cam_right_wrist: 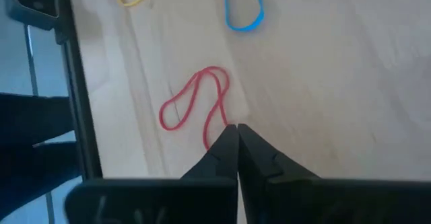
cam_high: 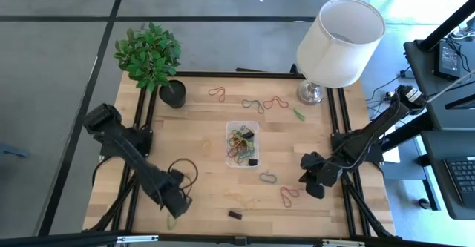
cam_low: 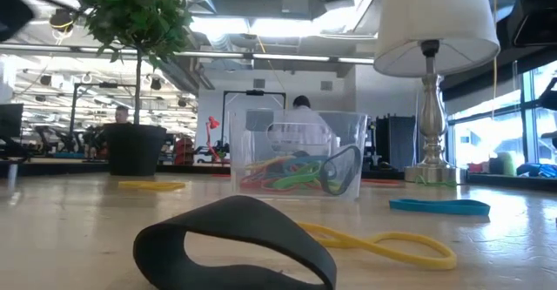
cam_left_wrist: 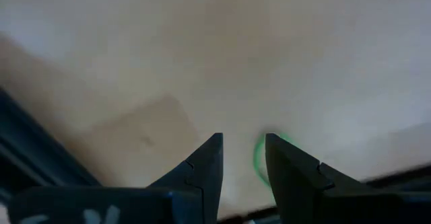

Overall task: Pick and place rubber bands into bin
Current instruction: Put the green rubber band into the transparent container

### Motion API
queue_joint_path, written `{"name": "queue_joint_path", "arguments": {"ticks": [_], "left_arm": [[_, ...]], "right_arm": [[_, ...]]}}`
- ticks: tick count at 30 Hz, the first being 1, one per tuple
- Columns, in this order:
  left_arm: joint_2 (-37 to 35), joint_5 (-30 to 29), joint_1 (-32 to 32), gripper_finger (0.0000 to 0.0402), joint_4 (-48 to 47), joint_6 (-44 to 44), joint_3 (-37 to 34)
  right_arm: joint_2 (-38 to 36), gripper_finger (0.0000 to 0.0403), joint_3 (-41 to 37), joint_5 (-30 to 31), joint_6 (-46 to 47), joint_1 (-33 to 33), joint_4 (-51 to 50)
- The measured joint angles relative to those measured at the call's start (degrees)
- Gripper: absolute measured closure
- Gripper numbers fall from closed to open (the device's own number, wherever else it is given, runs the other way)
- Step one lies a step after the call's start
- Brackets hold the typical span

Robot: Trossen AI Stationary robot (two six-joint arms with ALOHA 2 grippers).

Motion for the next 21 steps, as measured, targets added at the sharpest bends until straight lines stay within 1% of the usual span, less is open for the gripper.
{"name": "queue_joint_path", "arguments": {"ticks": [2,5,9,16,21], "left_arm": [[1.76,1.21,-1.6,0.0296,3.05,-1.18,0.0],[3.79,1.09,-3.12,0.0296,7.99,-2.2,0.0],[5.38,1.18,-4.21,0.0296,11.03,-3.04,0.0],[7.55,0.9,-6.39,0.0311,11.07,-5.04,-0.02],[9.81,1.07,-7.4,0.0341,11.96,-2.82,0.0]], "right_arm": [[-0.19,0.0403,0.0,0.04,-0.86,0.0,0.15],[-0.54,0.0403,0.0,0.02,-1.94,0.0,0.15],[-0.5,0.0403,0.0,0.02,-2.06,-0.02,0.15],[-0.5,0.0403,0.0,0.0,-1.88,-0.02,0.27],[-0.5,0.0403,0.0,0.0,-1.86,0.0,0.52]]}}
